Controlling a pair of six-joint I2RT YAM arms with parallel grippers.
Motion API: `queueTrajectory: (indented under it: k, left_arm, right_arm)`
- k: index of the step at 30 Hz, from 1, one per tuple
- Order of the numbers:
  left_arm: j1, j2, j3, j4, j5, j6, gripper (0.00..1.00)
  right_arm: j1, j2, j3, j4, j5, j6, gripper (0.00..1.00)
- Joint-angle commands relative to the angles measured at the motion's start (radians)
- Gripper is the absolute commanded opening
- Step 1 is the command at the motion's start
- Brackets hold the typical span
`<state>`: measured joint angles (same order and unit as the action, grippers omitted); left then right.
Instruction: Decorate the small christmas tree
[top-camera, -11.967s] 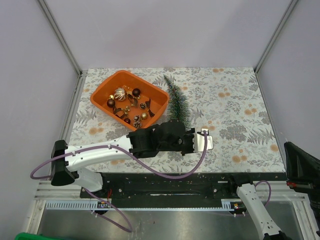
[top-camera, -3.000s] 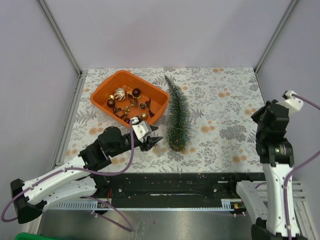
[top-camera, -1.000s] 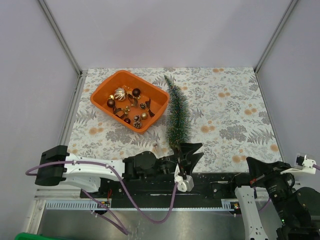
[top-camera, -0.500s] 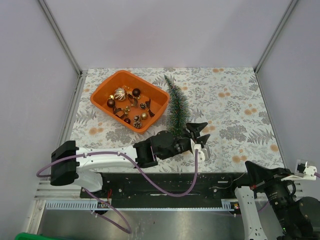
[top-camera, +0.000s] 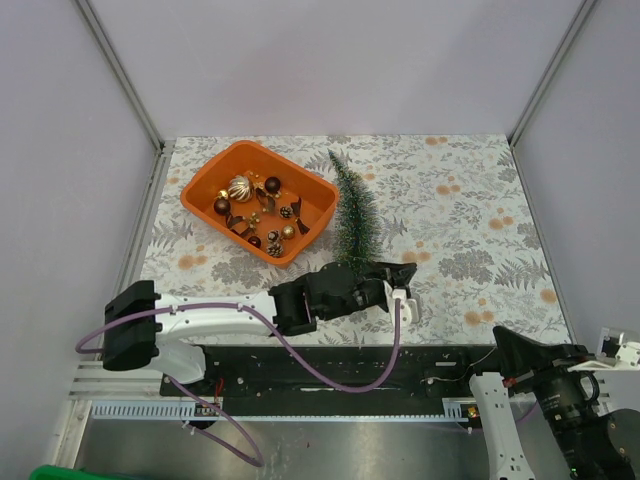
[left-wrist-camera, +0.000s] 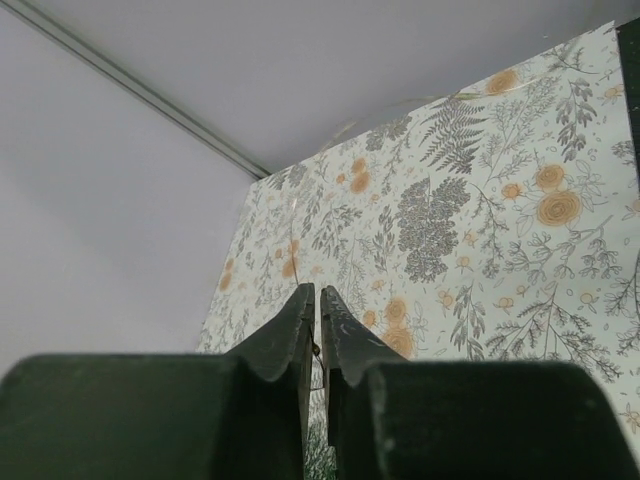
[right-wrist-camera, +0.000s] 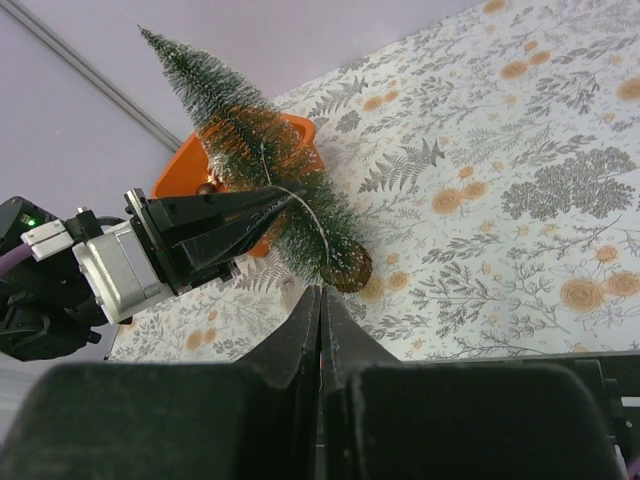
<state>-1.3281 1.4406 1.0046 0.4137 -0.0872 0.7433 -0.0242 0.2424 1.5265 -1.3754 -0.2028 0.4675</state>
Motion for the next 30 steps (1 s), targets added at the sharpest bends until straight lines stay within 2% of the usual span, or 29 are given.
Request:
queueTrajectory:
  k: [1, 2, 3, 6, 9, 13, 18, 30]
  left_arm:
    - [-0.022, -0.106, -0.011, -0.033, 0.000, -0.099, 0.06]
    - [-0.029, -0.127, -0.020, -0.076, 0.010, -0.128, 0.01]
    - [-0.037, -0.146, -0.024, -0.125, 0.023, -0.162, 0.00]
    - [-0.046, -0.198, -0.027, -0.307, 0.078, -0.299, 0.00]
    - [-0.046, -0.250, -0.069, -0.389, 0.124, -0.399, 0.00]
    - [-0.028, -0.316, -0.142, -0.397, 0.118, -0.453, 0.00]
    - [0.052, -0.397, -0.195, -0.388, 0.118, -0.548, 0.00]
    - [0.243, -0.574, -0.296, -0.288, 0.038, -0.691, 0.03]
  right_arm:
    - [0.007, 0.073, 0.075, -0.261, 0.035, -0.047, 0.00]
    - [0.009, 0.087, 0.089, -0.258, 0.052, -0.053, 0.00]
    - [0.009, 0.098, 0.102, -0.251, 0.066, -0.055, 0.00]
    - [0.010, 0.116, 0.123, -0.206, 0.086, -0.053, 0.00]
    - [0.010, 0.129, 0.106, -0.116, 0.059, -0.038, 0.00]
    - [0.010, 0.147, 0.022, 0.094, -0.042, -0.038, 0.00]
    - [0.010, 0.216, -0.078, 0.419, -0.210, -0.055, 0.00]
    - [0.012, 0.532, -0.105, 1.044, -0.588, 0.032, 0.00]
